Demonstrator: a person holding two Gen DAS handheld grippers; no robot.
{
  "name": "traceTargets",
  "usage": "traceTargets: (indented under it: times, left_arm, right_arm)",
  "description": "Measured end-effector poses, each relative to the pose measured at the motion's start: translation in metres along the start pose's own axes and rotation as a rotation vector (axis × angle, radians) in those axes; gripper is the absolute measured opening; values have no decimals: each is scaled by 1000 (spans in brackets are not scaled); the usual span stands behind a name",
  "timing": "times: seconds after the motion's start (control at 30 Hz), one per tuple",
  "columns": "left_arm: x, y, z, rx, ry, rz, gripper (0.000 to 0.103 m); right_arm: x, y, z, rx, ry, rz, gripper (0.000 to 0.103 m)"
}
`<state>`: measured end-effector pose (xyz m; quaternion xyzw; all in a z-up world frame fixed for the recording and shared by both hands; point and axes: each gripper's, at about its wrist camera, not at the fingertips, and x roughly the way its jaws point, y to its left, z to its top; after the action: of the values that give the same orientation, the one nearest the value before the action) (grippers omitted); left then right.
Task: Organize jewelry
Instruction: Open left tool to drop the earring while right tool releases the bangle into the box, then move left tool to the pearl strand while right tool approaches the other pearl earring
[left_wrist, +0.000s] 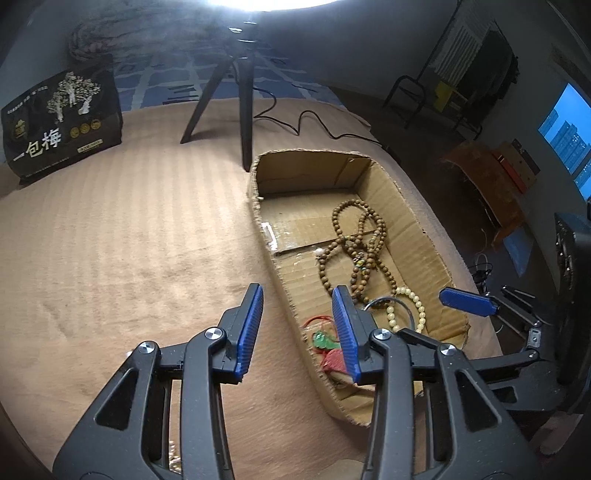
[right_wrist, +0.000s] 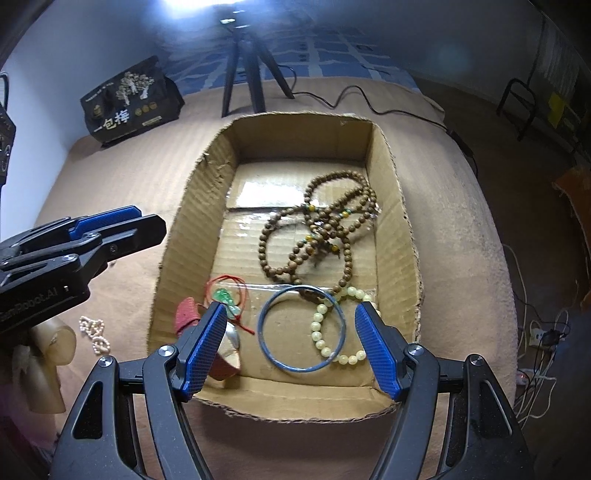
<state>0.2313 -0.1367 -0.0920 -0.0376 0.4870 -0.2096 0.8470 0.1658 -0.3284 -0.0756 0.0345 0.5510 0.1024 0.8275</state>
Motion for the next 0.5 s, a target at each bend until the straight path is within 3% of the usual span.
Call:
traceTargets:
  times: [0.2,0.5]
  left_arm:
    - [-18,16,-3,0,-18,32,39]
    - [-43,50,-13,-2,-42,99,39]
  right_arm:
    - [-7,17,4,-24,-23,1,72]
    - [-14,32,11,-9,-65,72,72]
